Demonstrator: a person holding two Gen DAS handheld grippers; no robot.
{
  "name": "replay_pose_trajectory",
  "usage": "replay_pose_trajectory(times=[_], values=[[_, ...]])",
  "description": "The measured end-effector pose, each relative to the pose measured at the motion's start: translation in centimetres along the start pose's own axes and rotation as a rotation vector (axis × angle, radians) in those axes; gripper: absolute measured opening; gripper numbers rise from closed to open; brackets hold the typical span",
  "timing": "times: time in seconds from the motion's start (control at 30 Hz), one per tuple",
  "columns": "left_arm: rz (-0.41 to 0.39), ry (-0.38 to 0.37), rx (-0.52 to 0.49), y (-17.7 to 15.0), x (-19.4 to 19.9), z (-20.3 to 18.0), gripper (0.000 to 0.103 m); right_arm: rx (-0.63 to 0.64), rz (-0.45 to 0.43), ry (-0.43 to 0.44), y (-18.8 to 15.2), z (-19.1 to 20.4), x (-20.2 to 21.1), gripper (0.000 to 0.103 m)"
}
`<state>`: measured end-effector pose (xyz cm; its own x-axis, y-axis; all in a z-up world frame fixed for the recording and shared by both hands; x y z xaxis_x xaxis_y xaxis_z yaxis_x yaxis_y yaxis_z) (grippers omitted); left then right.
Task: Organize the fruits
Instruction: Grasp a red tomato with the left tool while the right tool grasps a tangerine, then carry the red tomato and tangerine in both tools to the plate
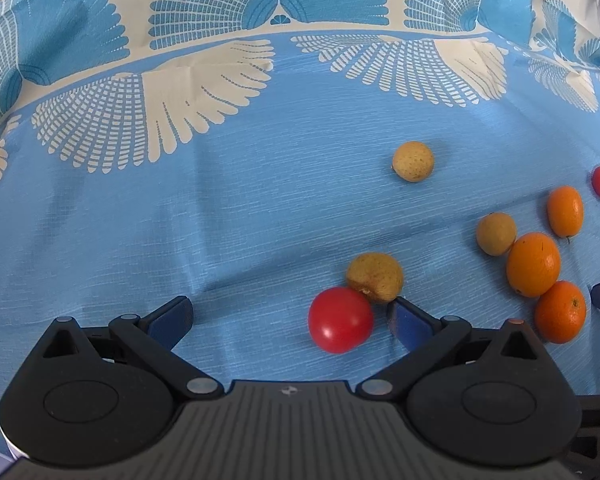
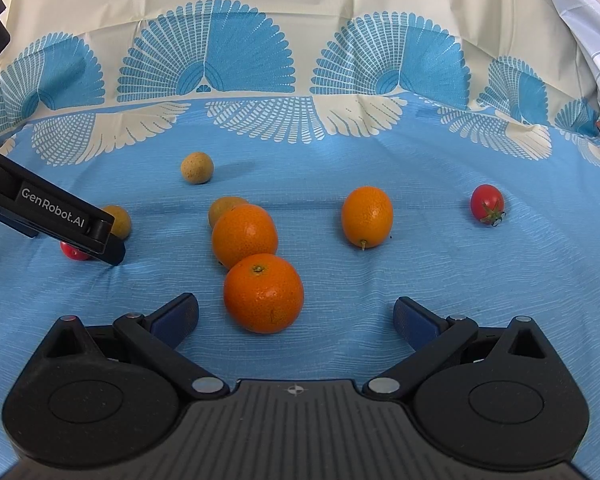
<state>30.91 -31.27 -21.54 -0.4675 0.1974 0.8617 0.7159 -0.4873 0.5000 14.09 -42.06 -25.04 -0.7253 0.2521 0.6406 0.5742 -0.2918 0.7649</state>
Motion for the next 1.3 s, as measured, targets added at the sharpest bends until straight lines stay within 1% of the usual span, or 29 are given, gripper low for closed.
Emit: replay_pose_trajectory(times=[0.17,0.2,0.23,0.27,0.3,0.33,0.37,0.4,0.43,0.5,0.6,0.67,0.8,0.87,0.97,1.07,1.23,1.3], values=[[0.0,0.013,-0.015,0.1,0.2,-0.3,0.103,-0.001,0.001,0.001,0.0,0.0,0.0,0.102],[-0.001,0.02,-0.017,0.2,0.3,-0.4,0.102,-0.001,0.003,0.005,0.0,0.0,0.0,0.101],[-0.002,0.032,-0.017,0.3,0.5,-0.5,0.099,-0.004,0.004,0.012,0.2,0.0,0.2,0.098],[-0.008,0.031,-0.015,0.3,1.0,-0.6,0.081,-0.008,-0.004,0.014,0.3,-0.1,0.6,0.081],[-0.006,0.011,-0.013,0.3,1.6,-0.7,0.052,-0.006,-0.001,0.002,0.5,-0.2,0.8,0.067],[0.006,-0.007,-0.007,0.3,2.1,-0.8,0.037,-0.011,0.006,-0.006,0.6,-0.5,1.0,0.06],[0.012,-0.012,0.003,0.3,2.7,-0.9,0.032,-0.022,0.011,-0.021,0.7,-0.9,1.2,0.043],[-0.001,-0.023,0.013,0.2,3.4,-0.8,0.032,-0.04,0.024,-0.027,0.8,-1.4,1.4,0.038],[-0.021,-0.037,0.021,0.0,4.3,-0.8,0.032,-0.077,0.044,-0.007,1.0,-2.0,1.5,0.038],[-0.047,-0.053,0.014,-0.4,5.9,-0.6,0.032,-0.132,0.063,0.0,1.2,-2.6,2.2,0.038],[-0.067,-0.056,0.003,-1.3,8.5,-0.1,0.032,-0.116,0.059,-0.011,1.3,-2.3,4.0,0.038],[-0.081,-0.048,-0.004,-2.1,10.5,0.1,0.032,-0.109,0.038,-0.003,1.6,-2.0,5.7,0.038],[-0.09,-0.047,0.022,-4.1,15.1,1.1,0.032,-0.087,-0.01,0.022,2.0,-1.0,10.3,0.038],[-0.085,-0.052,0.04,-5.6,17.6,1.4,0.032,-0.079,-0.018,0.053,1.9,-0.3,12.9,0.038],[-0.08,-0.033,0.059,-8.1,21.4,2.1,0.032,-0.042,-0.027,0.104,1.5,1.1,16.9,0.038],[-0.072,-0.012,0.105,-10.6,25.0,3.3,0.032,-0.006,-0.031,0.168,1.0,2.9,20.6,0.038],[-0.096,0.048,0.166,-14.9,30.6,6.1,0.032,0.019,-0.018,0.309,1.2,7.0,25.8,0.038],[-0.108,0.065,0.184,-16.5,32.5,7.1,0.032,0.023,-0.011,0.346,1.2,8.4,27.4,0.038]])
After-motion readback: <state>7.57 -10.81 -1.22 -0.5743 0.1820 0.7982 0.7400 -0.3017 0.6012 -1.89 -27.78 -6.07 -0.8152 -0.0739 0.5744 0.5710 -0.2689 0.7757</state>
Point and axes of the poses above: each gripper's, at about its wrist camera, not at the fingertips, and x roughly against the way its jaws point, z to its left, y to its top, the point moved 2 cm from there along -x, roughly the way its jaws point
